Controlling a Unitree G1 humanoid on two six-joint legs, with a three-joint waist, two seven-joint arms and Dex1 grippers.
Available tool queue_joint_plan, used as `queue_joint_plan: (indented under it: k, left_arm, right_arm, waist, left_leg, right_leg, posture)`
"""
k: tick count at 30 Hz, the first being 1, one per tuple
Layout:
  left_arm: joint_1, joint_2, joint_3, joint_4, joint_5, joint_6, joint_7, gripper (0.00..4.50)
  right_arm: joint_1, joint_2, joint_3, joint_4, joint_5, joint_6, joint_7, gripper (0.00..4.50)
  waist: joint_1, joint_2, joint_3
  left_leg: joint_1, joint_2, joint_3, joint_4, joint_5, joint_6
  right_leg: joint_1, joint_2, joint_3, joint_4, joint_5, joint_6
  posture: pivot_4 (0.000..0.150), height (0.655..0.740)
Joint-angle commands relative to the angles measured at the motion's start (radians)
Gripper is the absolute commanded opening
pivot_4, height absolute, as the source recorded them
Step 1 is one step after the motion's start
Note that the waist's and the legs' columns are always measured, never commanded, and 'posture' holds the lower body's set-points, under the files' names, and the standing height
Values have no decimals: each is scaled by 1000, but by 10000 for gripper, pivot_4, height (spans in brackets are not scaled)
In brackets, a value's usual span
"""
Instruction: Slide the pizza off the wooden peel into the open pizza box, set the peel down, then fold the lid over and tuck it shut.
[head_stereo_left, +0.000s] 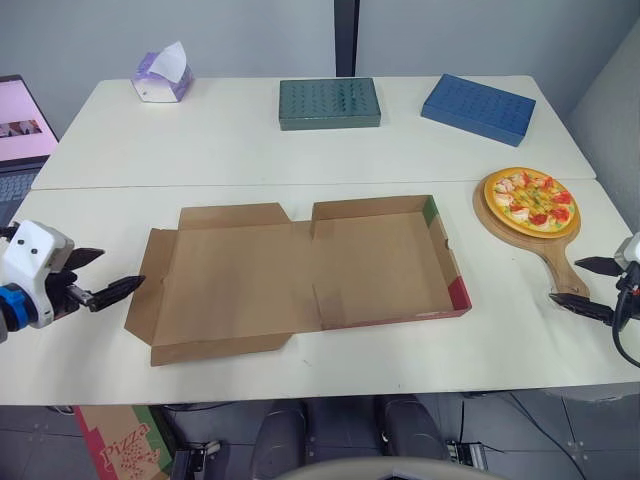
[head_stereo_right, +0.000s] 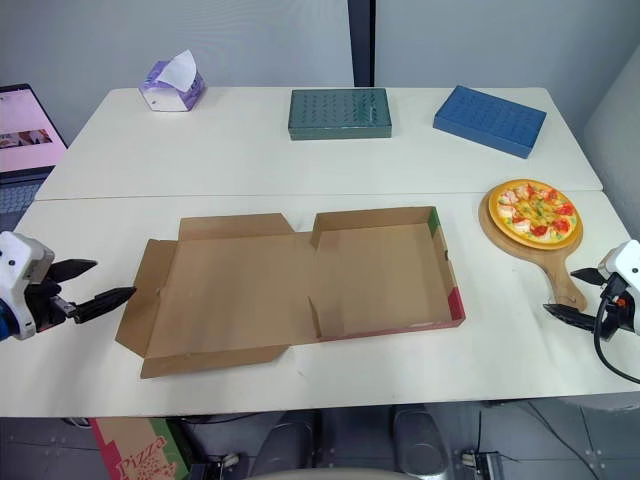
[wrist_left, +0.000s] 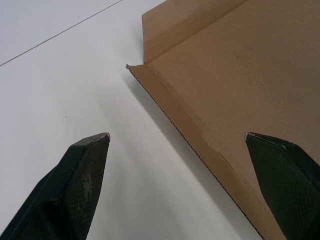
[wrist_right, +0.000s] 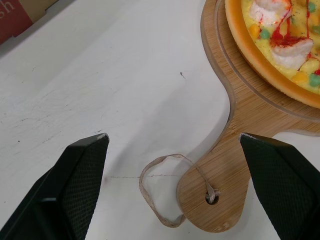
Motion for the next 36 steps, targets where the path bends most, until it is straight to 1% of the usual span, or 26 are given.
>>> queue_joint_plan:
  k: [1, 10, 11, 14, 18, 26, 31, 36]
  left_arm:
    - [-5, 27, 0, -5, -7, -2, -19, 45000]
    - [-7, 25, 0, 13, -21, -43, -109, 45000]
    - [-6, 30, 1, 16, -28, -26, -120, 45000]
    - [-16, 40, 4, 35, -38, 11, -132, 45000]
    - [-15, 51, 5, 44, -42, 5, -160, 45000]
    - [7, 53, 19, 41, -51, 4, -173, 45000]
    - [-3, 63, 16, -30, -112, 69, -210, 45000]
    - [-66, 63, -45, -144, -158, 119, -224, 45000]
  right_arm:
    - [10, -7, -29, -29, 4, 6, 5, 44803]
    - [27, -12, -44, -30, 3, 17, -5, 44803]
    - [27, -12, -44, -27, 2, 16, -5, 44803]
    - [28, -14, -44, -25, 7, 32, -1, 44803]
    - [35, -21, -47, -26, 8, 51, 7, 44803]
    - [46, -12, -61, -37, 8, 53, 3, 44803]
    - [76, -3, -88, -59, 14, 56, -7, 44803]
    - [130, 17, -148, -123, 29, 79, -27, 44803]
  waist:
    - [0, 0, 0]
    - [-1, 0, 0]
    - [-1, 0, 0]
    - [-1, 0, 0]
    - [-2, 0, 0]
    - [-1, 0, 0]
    - [-2, 0, 0]
    - [1, 0, 0]
  left_leg:
    - [0, 0, 0, 0, 0, 0]
    - [0, 0, 1, 0, 0, 0]
    - [0, 0, 1, 0, 0, 0]
    - [0, 0, 1, 0, 0, 0]
    - [0, 0, 1, 0, 0, 0]
    - [0, 0, 1, 0, 0, 0]
    - [0, 0, 1, 0, 0, 0]
    - [0, 0, 1, 0, 0, 0]
  right_leg:
    - [0, 0, 0, 0, 0, 0]
    - [0, 0, 0, 0, 0, 0]
    - [0, 0, 1, 0, 0, 0]
    - [0, 0, 1, 0, 0, 0]
    - [-1, 0, 1, 0, 0, 0]
    - [-1, 0, 1, 0, 0, 0]
    - [-1, 0, 1, 0, 0, 0]
    - [-1, 0, 1, 0, 0, 0]
  posture:
    - [1500, 7400]
    - [1500, 7400]
    - [1500, 7400]
    - [1500, 7400]
    - [1500, 7400]
    - [1500, 7400]
    - [1500, 7400]
    - [1500, 7400]
